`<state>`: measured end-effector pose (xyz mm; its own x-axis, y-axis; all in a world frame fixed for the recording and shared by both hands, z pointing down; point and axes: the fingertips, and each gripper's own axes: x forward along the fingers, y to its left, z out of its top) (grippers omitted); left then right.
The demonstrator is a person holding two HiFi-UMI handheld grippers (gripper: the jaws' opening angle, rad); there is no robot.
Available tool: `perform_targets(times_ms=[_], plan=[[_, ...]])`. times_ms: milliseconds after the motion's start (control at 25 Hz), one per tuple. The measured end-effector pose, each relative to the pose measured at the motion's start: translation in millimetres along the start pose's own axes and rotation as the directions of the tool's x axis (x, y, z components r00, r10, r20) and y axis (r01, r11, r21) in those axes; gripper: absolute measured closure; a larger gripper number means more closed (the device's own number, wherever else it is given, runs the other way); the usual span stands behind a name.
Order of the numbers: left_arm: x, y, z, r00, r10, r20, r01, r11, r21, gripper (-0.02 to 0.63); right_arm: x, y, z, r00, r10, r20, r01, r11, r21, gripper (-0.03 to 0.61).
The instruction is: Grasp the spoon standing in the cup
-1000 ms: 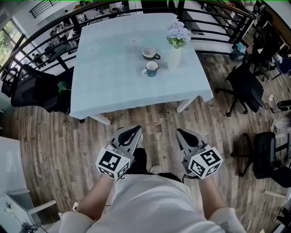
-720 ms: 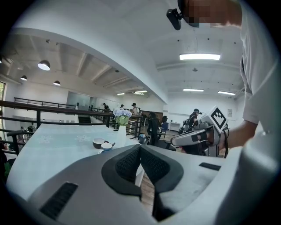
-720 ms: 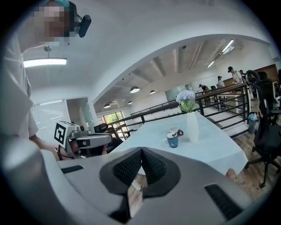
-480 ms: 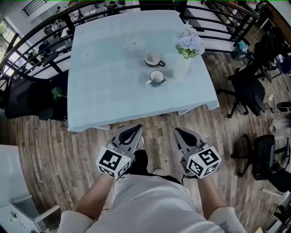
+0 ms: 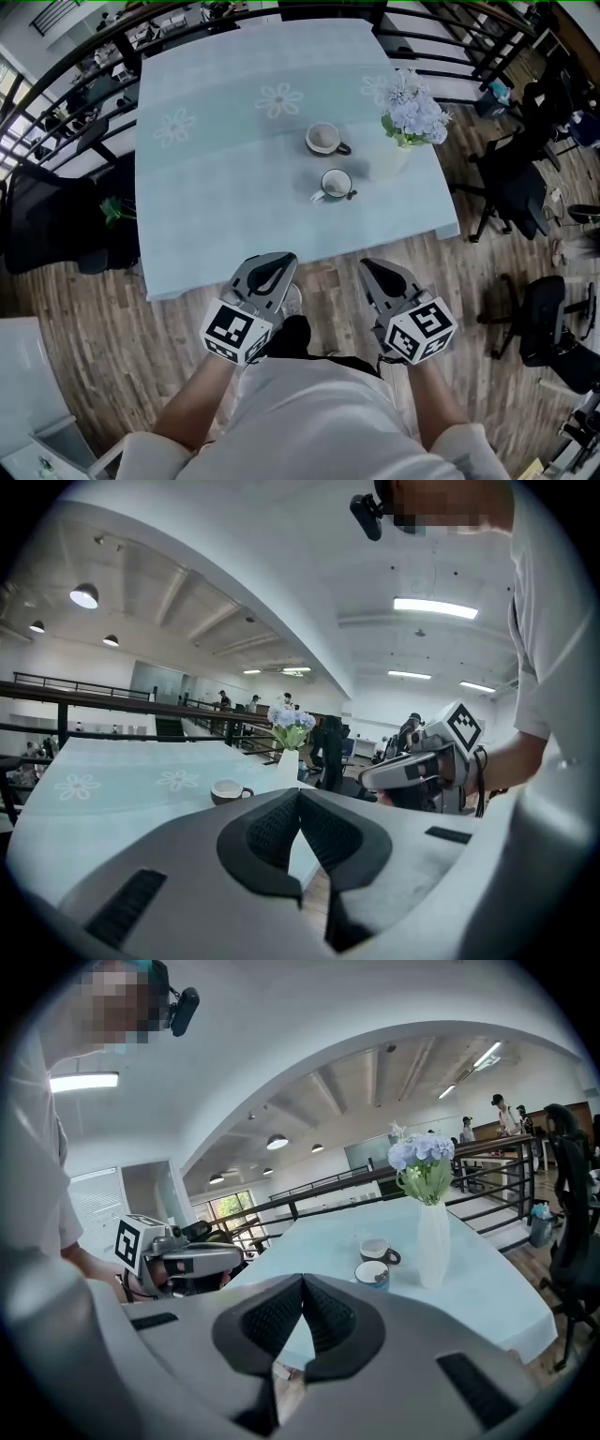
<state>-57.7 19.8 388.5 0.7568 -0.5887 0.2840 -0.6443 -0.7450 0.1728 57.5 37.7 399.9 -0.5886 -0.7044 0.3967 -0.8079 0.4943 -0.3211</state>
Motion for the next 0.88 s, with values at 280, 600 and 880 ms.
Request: perform_targets(times_ms=[280, 600, 880], plan=[[20.2, 44.3, 10.3, 0.999, -0.045, -0.015, 0.045, 0.999, 0.003, 0.594, 42.9, -9.3, 20.5, 0.999, -0.033, -0.013, 0.033, 0.999, 0.005, 0.557], [37.2, 71.2, 15.4, 0.997, -0.069, -0.018, 0.069, 0.998, -0.003, 0.594, 69.6, -22.7, 35.9, 0.998, -0.059, -0.019, 0.059, 0.998, 0.006, 0.557], [52.9, 84.5, 13.4, 0.997, -0.069, -0.032, 0.068, 0.998, -0.017, 0.594, 84.8, -38.2, 45.9, 0.998, -0.060, -0.020, 0.060, 0.998, 0.001, 0.557]])
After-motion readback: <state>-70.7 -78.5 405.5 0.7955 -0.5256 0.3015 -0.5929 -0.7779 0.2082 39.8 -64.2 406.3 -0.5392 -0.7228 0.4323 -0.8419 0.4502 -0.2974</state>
